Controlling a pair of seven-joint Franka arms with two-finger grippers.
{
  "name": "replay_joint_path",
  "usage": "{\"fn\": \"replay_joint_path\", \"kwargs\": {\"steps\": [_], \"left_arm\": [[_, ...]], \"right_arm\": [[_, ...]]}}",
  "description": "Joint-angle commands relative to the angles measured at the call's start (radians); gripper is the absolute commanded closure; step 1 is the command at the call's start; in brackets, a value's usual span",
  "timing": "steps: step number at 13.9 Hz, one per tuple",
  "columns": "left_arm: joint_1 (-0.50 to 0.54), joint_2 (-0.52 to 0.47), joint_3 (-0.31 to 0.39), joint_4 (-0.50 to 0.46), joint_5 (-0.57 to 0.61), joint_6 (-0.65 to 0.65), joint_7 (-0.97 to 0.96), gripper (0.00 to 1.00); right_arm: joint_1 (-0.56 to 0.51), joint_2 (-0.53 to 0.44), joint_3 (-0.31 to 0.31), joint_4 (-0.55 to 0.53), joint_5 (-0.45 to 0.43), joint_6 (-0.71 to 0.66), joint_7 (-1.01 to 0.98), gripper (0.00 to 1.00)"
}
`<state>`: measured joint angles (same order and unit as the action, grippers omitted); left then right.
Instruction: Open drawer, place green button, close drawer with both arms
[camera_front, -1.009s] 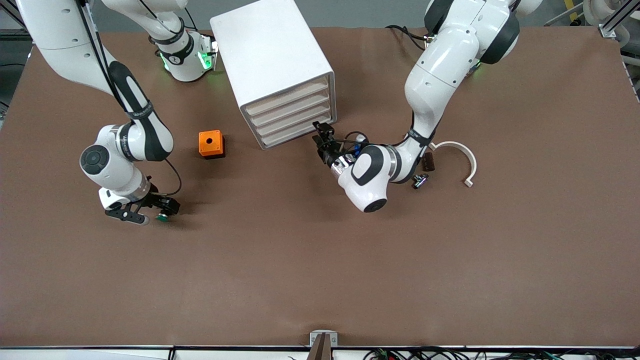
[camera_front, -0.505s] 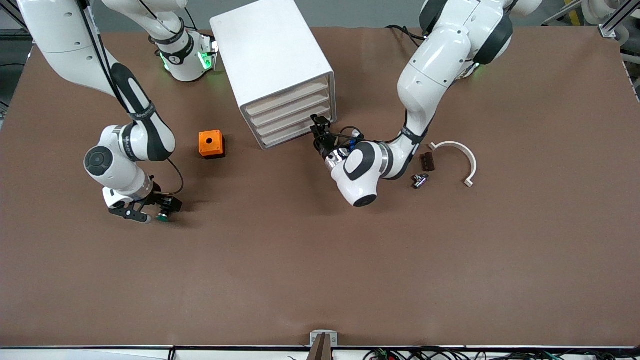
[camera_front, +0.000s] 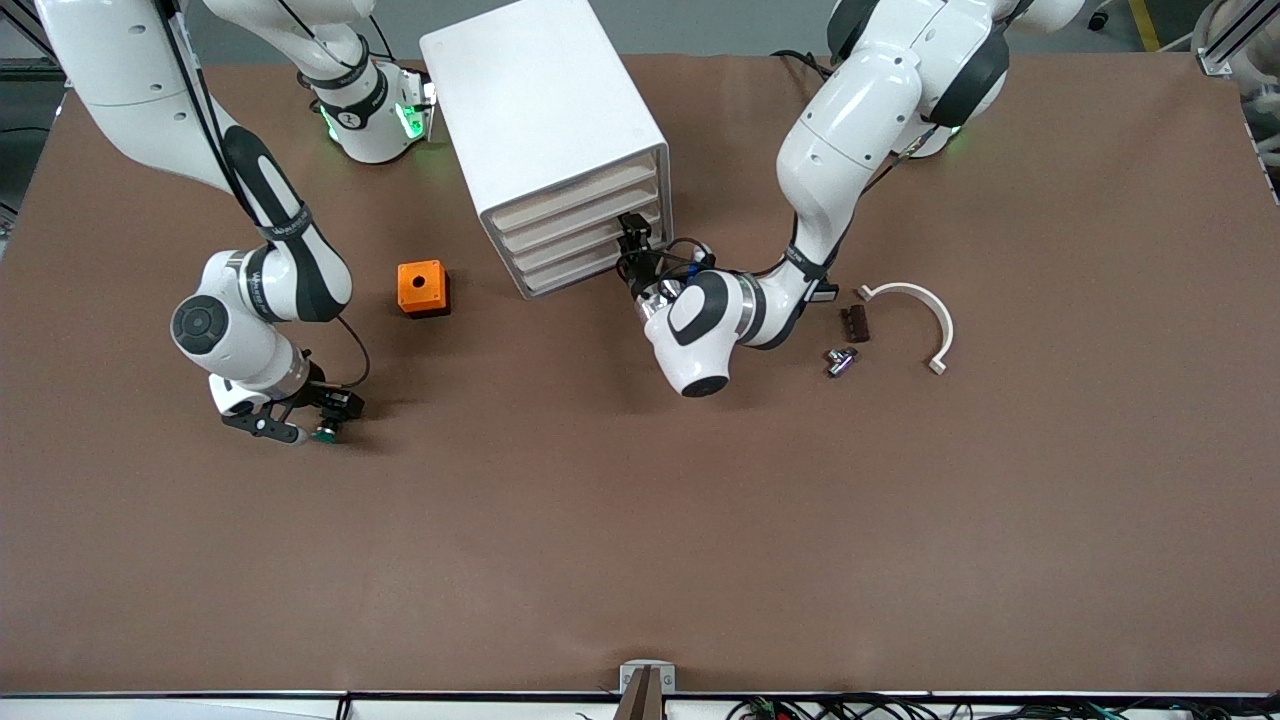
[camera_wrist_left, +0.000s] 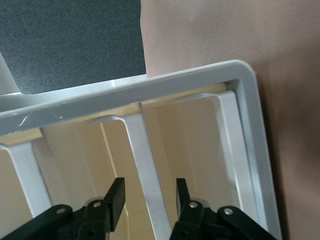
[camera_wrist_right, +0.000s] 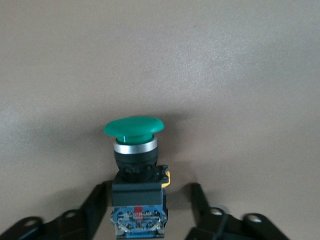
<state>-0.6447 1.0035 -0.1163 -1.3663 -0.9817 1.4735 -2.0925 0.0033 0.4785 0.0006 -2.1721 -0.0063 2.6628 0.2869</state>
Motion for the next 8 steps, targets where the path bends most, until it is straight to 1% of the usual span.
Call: {"fn": "replay_joint_path", "kwargs": {"steps": [1,2,4,6,8], "left_arm": [[-0.004,0.007,0.0,0.016,-0.014,-0.019,-0.023,0.65],[-0.004,0.009,0.0,0.016,-0.014,-0.018,-0.023,0.7],[-0.003,0.009,0.0,0.018,-0.017,-0.018,-0.023,0.84],[0.002,0.01,0.006,0.018,-0.018,-0.015,-0.02,0.86],[0.008,0.01,0.007,0.018,-0.018,-0.015,-0.02,0.86]], "right_arm": [[0.006,-0.023,0.001,-0.009,-0.015,-0.023,0.029,1.0],[0.006,-0.029,0.002,-0.006,-0.014,-0.029,0.031,1.0],[0.01,-0.063,0.009,0.008,-0.011,-0.087,0.095,1.0],[0.065,-0.081,0.009,0.035,-0.011,-0.148,0.21,1.0],[0.119,-0.101,0.009,0.061,-0.011,-0.197,0.335,1.0]]}}
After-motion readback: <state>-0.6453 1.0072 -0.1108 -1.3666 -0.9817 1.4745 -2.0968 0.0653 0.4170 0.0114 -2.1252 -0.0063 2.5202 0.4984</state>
